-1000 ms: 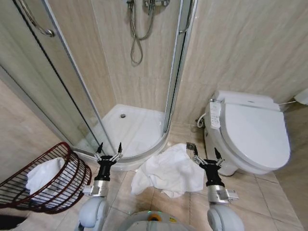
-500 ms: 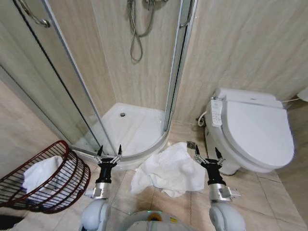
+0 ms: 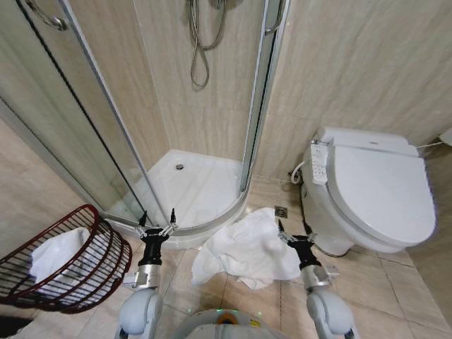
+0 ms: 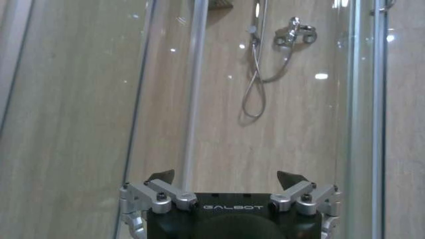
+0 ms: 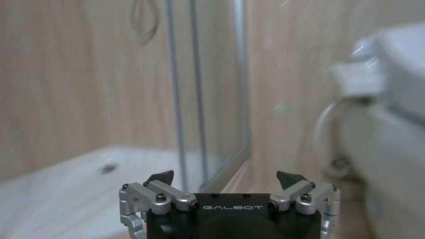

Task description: Discard the used towel into the hamper.

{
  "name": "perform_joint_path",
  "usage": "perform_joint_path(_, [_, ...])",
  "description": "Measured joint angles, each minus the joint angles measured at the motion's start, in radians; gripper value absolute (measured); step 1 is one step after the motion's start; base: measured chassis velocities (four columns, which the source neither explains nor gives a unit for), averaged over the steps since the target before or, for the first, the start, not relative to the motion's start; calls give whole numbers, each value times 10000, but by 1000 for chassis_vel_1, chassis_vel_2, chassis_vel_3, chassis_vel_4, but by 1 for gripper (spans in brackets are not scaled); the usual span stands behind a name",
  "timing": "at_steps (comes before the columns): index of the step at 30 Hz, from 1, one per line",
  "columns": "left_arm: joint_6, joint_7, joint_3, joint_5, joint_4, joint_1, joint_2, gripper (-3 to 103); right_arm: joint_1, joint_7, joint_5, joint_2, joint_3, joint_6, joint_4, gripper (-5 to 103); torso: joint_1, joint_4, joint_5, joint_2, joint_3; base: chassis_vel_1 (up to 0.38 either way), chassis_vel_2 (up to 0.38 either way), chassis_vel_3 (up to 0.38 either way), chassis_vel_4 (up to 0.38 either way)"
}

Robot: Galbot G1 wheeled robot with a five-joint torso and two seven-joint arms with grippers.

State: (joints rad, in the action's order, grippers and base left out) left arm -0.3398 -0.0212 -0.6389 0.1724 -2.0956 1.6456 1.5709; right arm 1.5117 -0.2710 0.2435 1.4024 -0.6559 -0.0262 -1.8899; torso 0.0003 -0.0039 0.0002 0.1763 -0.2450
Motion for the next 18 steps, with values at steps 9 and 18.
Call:
perform_joint_path(9, [393, 578, -90, -231, 155, 76, -6, 100, -1604, -225, 398, -1190, 811, 2265, 1667, 100, -1, 3, -1, 43, -27, 0, 0, 0, 0])
perform_joint_path(18, [533, 567, -88, -364, 65, 17, 77, 100, -1730, -2077, -554, -3046, 1573, 2497, 2700, 100, -2, -1, -3, 70, -44, 0, 0, 0, 0])
